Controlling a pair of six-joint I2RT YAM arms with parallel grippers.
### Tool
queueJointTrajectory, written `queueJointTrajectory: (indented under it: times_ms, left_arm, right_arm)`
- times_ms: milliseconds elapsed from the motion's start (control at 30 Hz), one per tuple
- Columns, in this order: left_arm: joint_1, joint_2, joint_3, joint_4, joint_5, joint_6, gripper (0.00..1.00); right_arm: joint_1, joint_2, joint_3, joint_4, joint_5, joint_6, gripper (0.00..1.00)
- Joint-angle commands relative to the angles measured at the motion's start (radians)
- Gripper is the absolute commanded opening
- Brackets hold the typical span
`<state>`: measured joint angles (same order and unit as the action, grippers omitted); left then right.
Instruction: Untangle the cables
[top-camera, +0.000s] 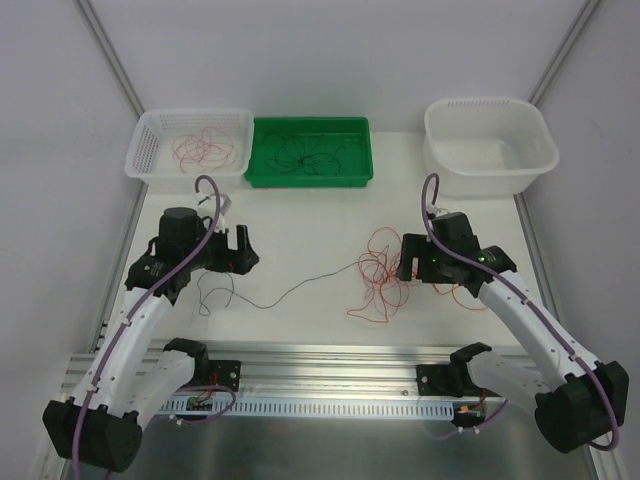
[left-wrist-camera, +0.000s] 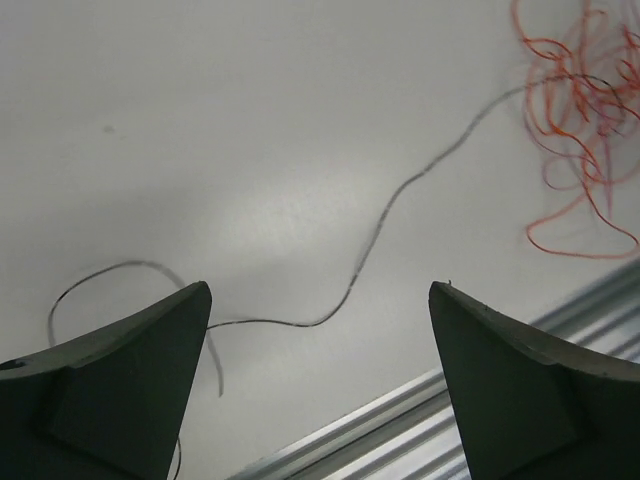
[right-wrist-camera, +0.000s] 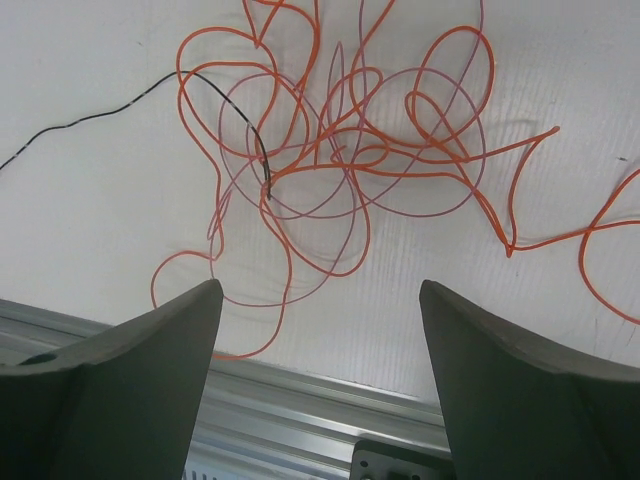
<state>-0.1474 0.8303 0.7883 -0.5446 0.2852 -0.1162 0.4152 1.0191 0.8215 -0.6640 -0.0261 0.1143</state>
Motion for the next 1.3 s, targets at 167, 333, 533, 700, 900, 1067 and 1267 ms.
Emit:
queueJointTrajectory:
  times_ms: [167, 333, 533, 700, 900, 1067, 1267]
  left_arm:
    - [-0.383, 0.240, 0.048, 0.293, 0.037, 0.009, 0.90]
    - [-0.507, 0.505, 0.124, 0.414, -0.011, 0.079, 0.79]
    - [-0.554, 0.729, 0.167, 0.621, 0.087, 0.230, 0.74]
    - [-0.577, 0.880, 0.232, 0.753, 0.097, 0.326, 0.66]
    - [-0.610, 1.003, 0.279, 0.825, 0.126, 0.412, 0.60]
    - [-0.621, 1.052, 0.316, 0.795, 0.180, 0.426, 0.54]
    - [-0.649, 1.095, 0.336, 0.756, 0.193, 0.435, 0.46]
  right_arm:
    - [0.042, -0.053, 0.053, 0.010, -0.024, -0.031, 0.83]
    - [0.069, -0.021, 0.056, 0.035, -0.040, -0.022, 0.78]
    - [0.083, -0.023, 0.042, 0.046, -0.051, -0.018, 0.77]
    - [0.085, -0.051, 0.022, 0.043, -0.041, -0.018, 0.77]
    - [0.082, -0.082, 0.005, 0.037, -0.040, -0.018, 0.77]
    - [0.083, -0.091, -0.001, 0.041, -0.044, -0.011, 0.77]
    - [0.083, -0.080, -0.005, 0.056, -0.049, -0.008, 0.77]
